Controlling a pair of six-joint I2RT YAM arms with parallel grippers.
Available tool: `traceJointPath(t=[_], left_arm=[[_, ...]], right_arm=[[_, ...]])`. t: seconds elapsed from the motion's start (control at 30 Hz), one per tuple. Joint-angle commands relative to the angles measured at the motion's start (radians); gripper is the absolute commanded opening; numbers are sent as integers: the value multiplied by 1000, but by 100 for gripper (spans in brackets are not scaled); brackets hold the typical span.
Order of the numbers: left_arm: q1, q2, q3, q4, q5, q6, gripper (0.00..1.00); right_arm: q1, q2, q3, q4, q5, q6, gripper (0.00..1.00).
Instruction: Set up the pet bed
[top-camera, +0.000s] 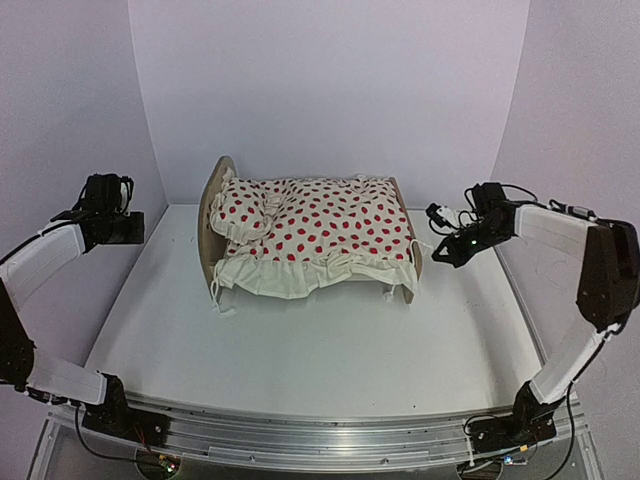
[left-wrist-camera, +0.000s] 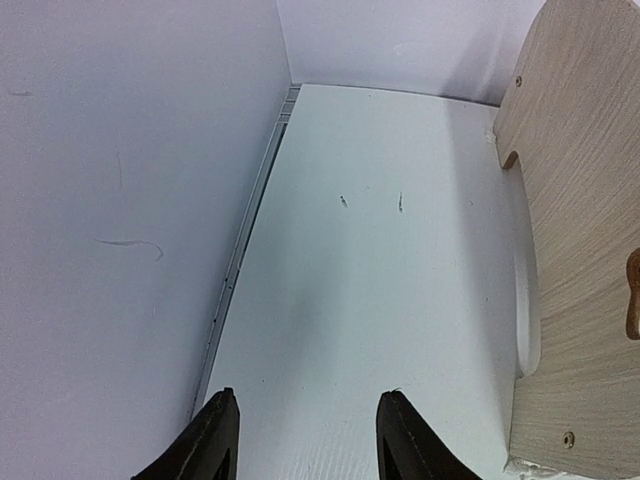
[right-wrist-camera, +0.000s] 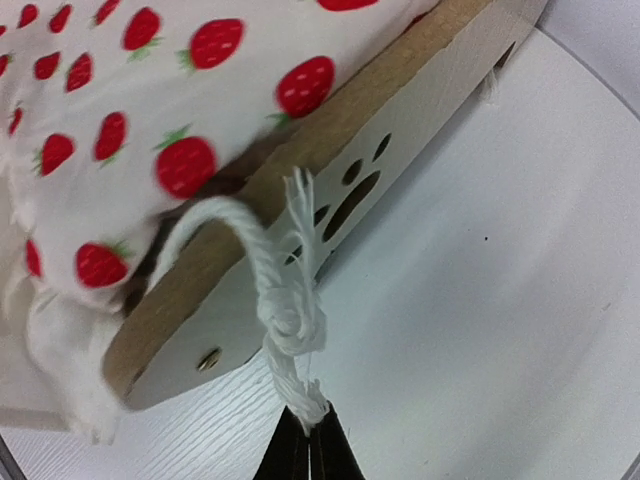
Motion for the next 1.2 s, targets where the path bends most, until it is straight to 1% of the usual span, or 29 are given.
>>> traceJointPath(t=[0.0,0.13,0.2,0.23,0.3,0.4,0.43,0.47,0.5,0.53,0.6,0.63,0.7,0.73,0.83,0.9,1.0,1.03,1.07,1.17], left_arm=[[6,9,10,43,15,14,48],[6,23,0,62,21,9,48],[6,21,-17,76,49,5,48],[6,20,-31,84,69,1,48],[6,17,-57,100,114,-6,48],[6,11,-114,155,186,-9,50],[6,4,-133,185,211,-10,51],[6,-4,-153,216,241,-12,53],[6,-11,-180,258,262,-12,55],[6,-17,-197,289,285,-14,56],[6,-25,-227,348,323,-22,63],[6,-24,-238,373,336,-29,66],[6,-26,-259,398,367,-39,74],[6,-30,-274,437,386,-40,80],[5,-47,-371,552,430,-42,95],[6,-57,-445,640,462,-12,98],[6,-78,-544,758,459,-2,99],[6,-83,-571,789,446,-19,99],[6,-90,-587,810,428,-33,99],[6,-102,-655,899,374,-75,100]], right_arm=[[80,-268,-161,-27,28,40,0],[197,-387,-304,-84,27,151,0],[267,-391,-360,-136,25,236,0],[280,-381,-375,-163,10,281,0],[288,-339,-400,-204,-68,347,0],[290,-241,-342,-321,-158,371,0],[290,-209,-312,-351,-145,369,4],[290,-174,-280,-379,-118,372,11],[289,-150,-257,-408,-100,371,21],[288,-129,-239,-440,-98,365,42],[287,-118,-204,-499,-86,361,92],[285,-132,-199,-516,-77,366,97],[269,-185,-199,-529,-72,385,98],[248,-221,-198,-529,-91,398,98],[153,-331,-170,-538,-223,414,98],[79,-381,-134,-555,-281,410,98],[-37,-418,-75,-587,-271,398,98],[-68,-421,-57,-587,-257,396,98],[-92,-421,-44,-571,-185,407,98],[-133,-410,-60,-433,89,476,98]])
